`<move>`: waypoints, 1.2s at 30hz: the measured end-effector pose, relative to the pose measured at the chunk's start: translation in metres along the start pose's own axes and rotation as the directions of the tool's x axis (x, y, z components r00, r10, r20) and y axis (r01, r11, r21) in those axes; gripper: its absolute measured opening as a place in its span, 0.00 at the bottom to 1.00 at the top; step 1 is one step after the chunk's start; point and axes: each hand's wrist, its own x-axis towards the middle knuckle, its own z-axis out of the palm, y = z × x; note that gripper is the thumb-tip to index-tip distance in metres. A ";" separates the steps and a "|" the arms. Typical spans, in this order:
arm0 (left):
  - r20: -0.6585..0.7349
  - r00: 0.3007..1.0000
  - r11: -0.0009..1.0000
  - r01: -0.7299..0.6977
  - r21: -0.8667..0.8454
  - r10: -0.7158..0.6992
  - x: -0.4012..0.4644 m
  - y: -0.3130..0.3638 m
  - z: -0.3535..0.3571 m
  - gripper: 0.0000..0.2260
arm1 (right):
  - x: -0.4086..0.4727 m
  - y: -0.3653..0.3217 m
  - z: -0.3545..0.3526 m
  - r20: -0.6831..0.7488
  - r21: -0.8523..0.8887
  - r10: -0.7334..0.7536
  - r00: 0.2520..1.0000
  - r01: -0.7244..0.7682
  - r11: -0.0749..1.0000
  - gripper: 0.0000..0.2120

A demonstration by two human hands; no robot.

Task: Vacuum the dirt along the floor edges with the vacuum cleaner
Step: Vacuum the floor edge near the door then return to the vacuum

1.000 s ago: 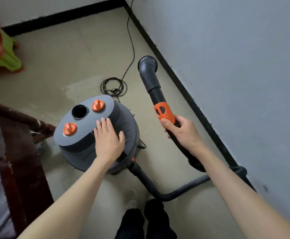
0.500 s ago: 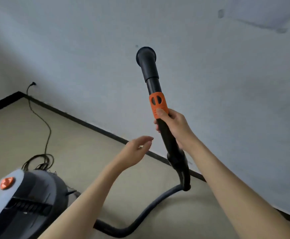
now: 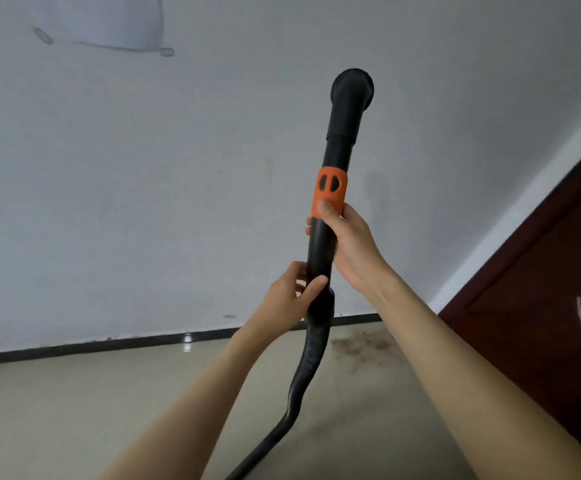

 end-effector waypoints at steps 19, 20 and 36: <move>0.296 0.945 0.989 0.111 0.101 -0.136 0.230 -0.044 0.264 0.10 | 0.148 0.074 -0.297 -0.367 -0.222 0.160 0.916 -0.253 0.942 0.08; 0.302 0.940 0.985 0.131 0.113 -0.160 0.239 -0.049 0.275 0.10 | 0.155 0.079 -0.310 -0.366 -0.230 0.180 0.913 -0.276 0.933 0.09; 0.080 0.865 0.863 0.500 -0.072 -0.495 0.298 -0.177 0.467 0.06 | 0.219 0.264 -0.515 0.019 -0.414 0.462 0.887 -0.413 0.811 0.04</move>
